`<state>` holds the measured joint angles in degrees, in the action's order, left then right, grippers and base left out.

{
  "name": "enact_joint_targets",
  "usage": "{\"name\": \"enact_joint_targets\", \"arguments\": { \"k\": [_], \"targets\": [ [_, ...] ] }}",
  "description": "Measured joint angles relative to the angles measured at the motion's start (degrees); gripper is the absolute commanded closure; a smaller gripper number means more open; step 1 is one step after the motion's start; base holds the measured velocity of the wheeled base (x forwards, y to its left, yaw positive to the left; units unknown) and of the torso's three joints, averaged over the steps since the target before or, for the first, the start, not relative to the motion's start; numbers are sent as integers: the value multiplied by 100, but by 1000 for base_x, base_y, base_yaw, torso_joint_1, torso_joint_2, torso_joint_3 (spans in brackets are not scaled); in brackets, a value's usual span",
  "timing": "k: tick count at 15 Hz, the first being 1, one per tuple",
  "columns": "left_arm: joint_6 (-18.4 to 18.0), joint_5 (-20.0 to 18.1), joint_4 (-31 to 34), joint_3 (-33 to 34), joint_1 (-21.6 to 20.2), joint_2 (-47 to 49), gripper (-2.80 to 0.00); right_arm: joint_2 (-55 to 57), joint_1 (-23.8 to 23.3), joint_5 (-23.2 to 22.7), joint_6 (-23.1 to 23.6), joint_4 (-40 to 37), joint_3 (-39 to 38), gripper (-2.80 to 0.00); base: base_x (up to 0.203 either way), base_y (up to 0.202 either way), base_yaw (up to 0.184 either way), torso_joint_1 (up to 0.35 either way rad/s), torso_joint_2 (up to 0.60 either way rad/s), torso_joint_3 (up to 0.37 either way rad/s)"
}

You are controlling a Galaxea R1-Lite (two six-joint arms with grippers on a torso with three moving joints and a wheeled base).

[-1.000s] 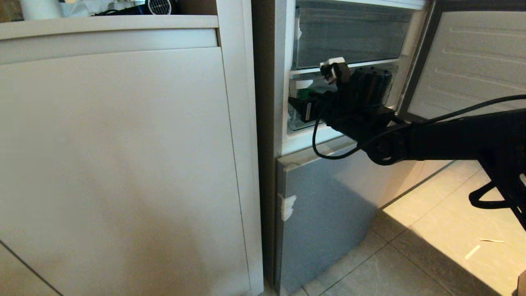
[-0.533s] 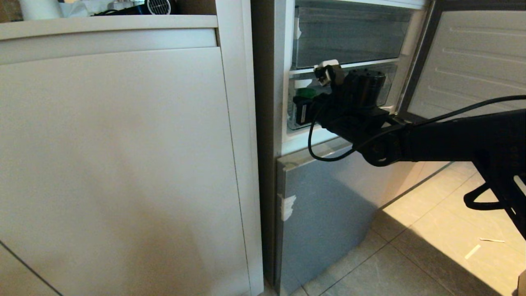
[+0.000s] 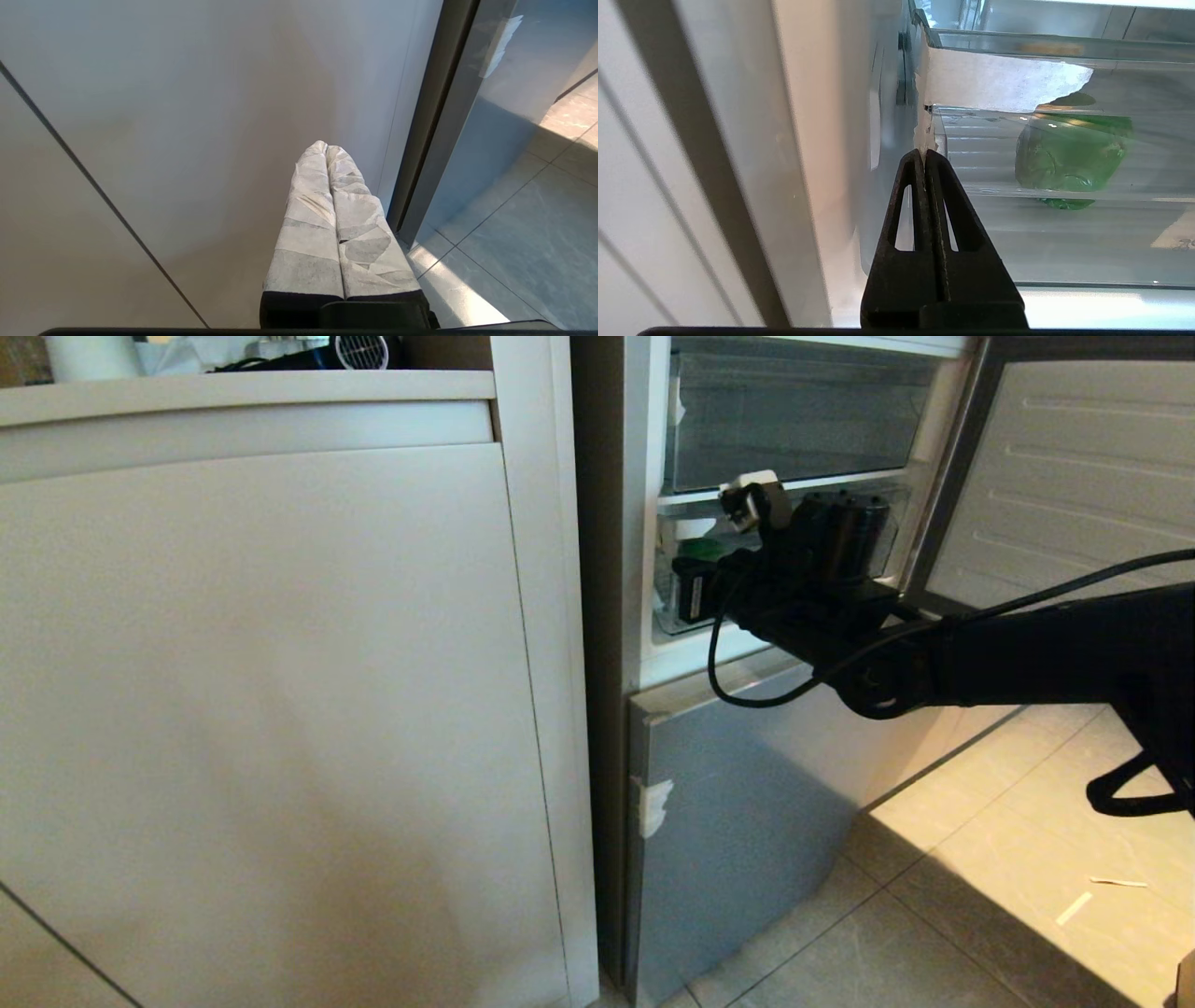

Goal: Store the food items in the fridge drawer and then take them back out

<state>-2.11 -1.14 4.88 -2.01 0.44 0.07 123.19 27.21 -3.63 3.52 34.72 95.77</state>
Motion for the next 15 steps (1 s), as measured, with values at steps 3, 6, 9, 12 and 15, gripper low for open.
{"name": "enact_joint_targets", "arguments": {
  "k": [3,6,9,12,15],
  "targets": [
    [0,2,0,0,0,0,0,-425,137,49,10,39,-670,0,0,0,0,0,0,0],
    [0,2,0,0,0,0,0,-934,228,211,0,52,-1313,0,0,0,0,0,0,0],
    [0,0,2,0,0,0,0,-1342,274,229,-42,74,-1708,0,0,0,0,0,0,0],
    [0,-1,0,0,0,0,0,-1490,186,226,-77,124,-1770,0,0,0,0,0,0,0],
    [0,0,2,0,2,0,0,-1456,142,206,-85,142,-1818,-280,0,0,0,0,0,0]
  ]
}}
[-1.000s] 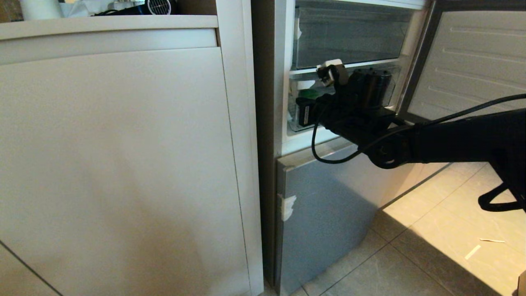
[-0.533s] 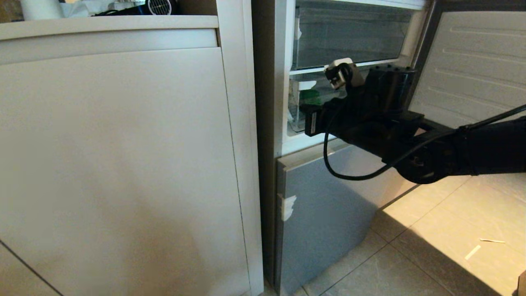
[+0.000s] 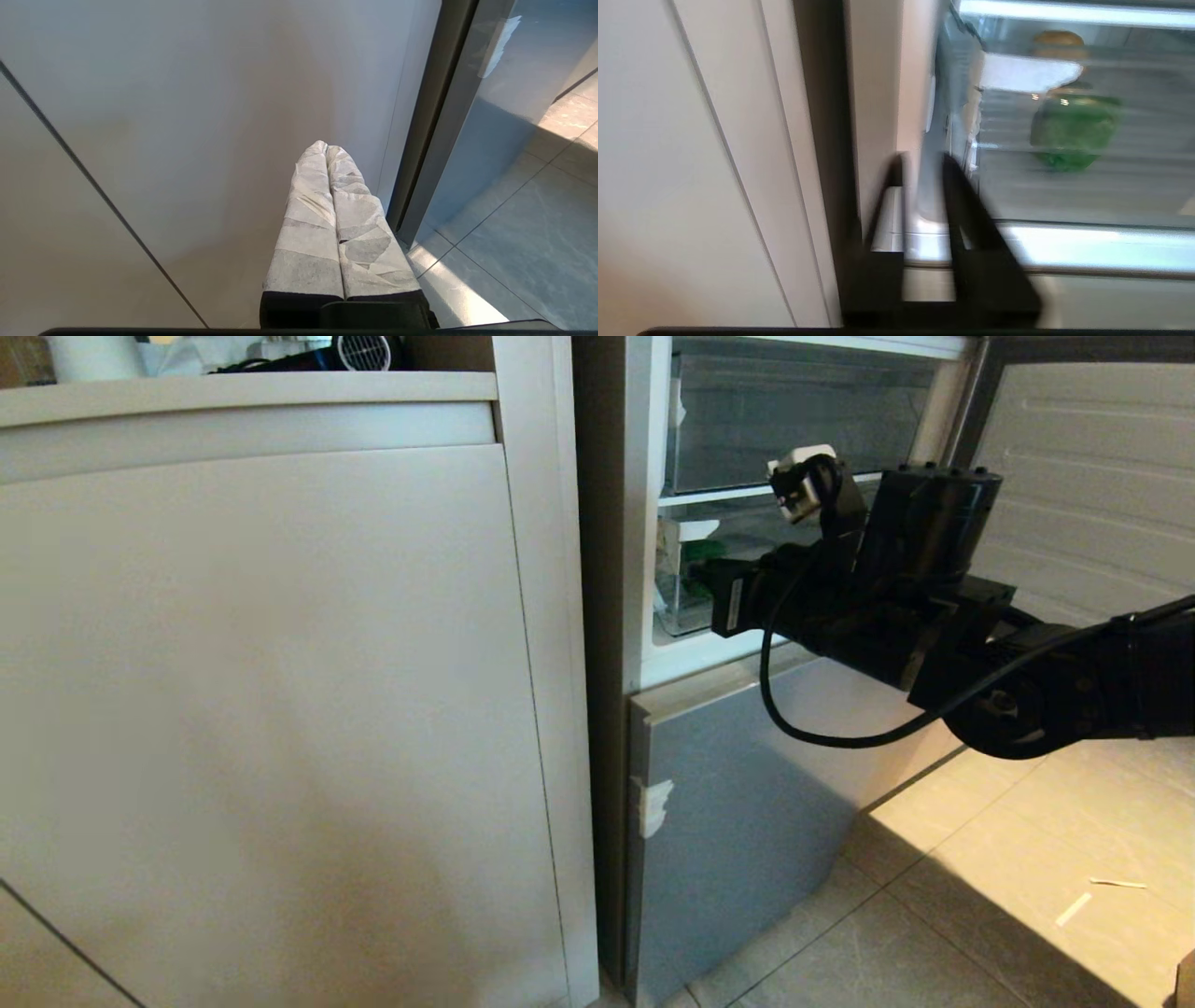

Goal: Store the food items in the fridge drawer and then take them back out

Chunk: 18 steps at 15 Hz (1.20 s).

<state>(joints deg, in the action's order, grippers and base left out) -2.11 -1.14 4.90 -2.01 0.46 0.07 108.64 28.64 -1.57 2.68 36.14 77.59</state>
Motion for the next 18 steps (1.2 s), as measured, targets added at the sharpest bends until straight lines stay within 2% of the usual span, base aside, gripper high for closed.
{"name": "enact_joint_targets", "arguments": {
  "k": [5,9,13,18],
  "targets": [
    [0,1,-2,0,-2,0,0,231,-187,-45,32,408,16,-280,0,0,0,0,0,0],
    [0,-1,0,0,-2,0,0,398,-434,-474,46,468,19,-280,0,0,0,0,0,0],
    [0,-1,-2,0,-2,0,0,555,-483,-499,46,470,172,-280,0,0,0,0,0,0],
    [0,0,0,0,-2,0,0,855,-529,-477,44,452,768,-280,0,0,0,0,0,0]
  ]
}}
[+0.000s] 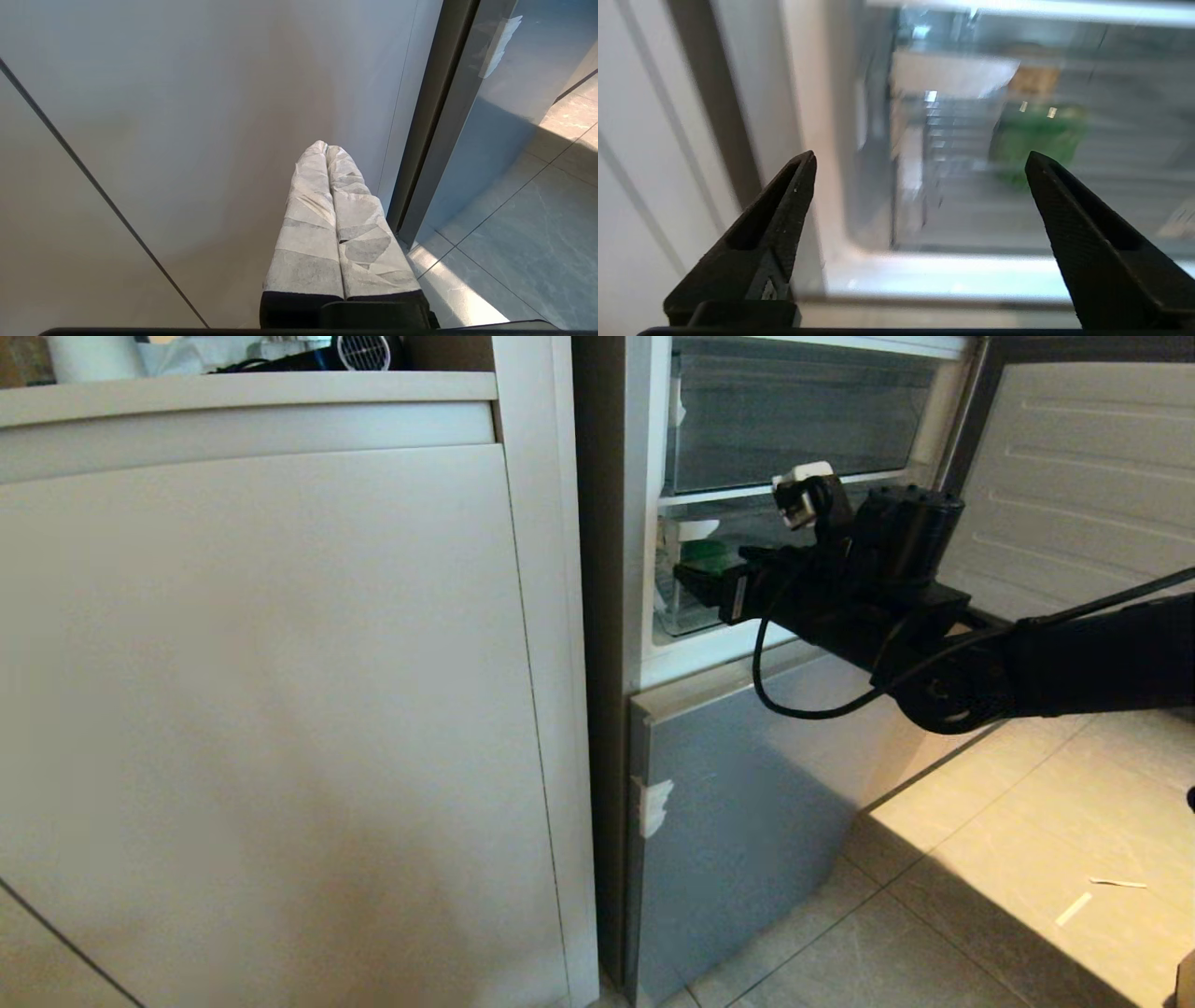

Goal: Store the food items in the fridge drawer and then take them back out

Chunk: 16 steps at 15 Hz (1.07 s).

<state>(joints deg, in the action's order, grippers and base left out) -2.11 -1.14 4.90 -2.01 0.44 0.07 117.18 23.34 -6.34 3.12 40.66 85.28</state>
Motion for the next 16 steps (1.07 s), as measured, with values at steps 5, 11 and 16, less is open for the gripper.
{"name": "enact_joint_targets", "arguments": {
  "k": [5,11,16],
  "targets": [
    [0,2,-2,0,0,0,0,300,-15,14,-1,-39,435,-280,0,0,0,0,0,0],
    [0,0,-2,0,0,0,0,520,-17,17,-6,-37,709,-280,0,0,0,0,0,0],
    [0,-1,-2,0,0,0,0,641,-17,22,-7,-39,872,-280,0,0,0,0,0,0]
  ]
}}
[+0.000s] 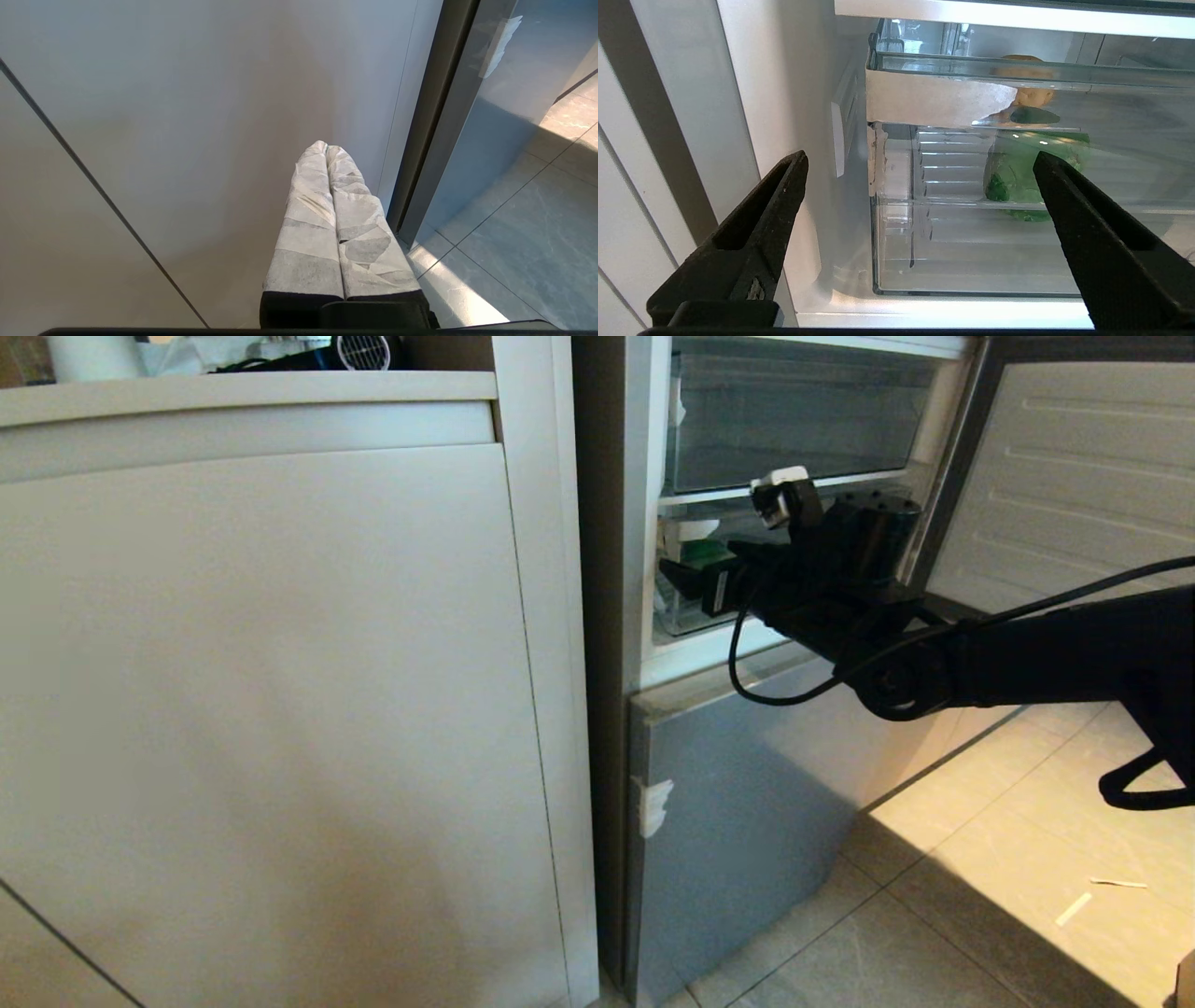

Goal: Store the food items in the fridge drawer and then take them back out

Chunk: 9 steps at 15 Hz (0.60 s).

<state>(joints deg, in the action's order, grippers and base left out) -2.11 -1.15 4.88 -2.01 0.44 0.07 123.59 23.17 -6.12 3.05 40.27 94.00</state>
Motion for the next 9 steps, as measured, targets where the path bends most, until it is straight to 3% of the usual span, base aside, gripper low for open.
{"name": "enact_joint_targets", "arguments": {
  "k": [2,3,9],
  "targets": [
    [0,0,-1,0,0,0,0,41,0,9,0,5,19,-280,0,0,0,0,0,0],
    [0,1,1,0,0,0,0,56,0,9,0,12,27,0,0,0,0,0,0,0],
    [0,2,0,0,0,0,0,97,14,15,16,13,77,0,0,0,0,0,0,0]
  ]
}}
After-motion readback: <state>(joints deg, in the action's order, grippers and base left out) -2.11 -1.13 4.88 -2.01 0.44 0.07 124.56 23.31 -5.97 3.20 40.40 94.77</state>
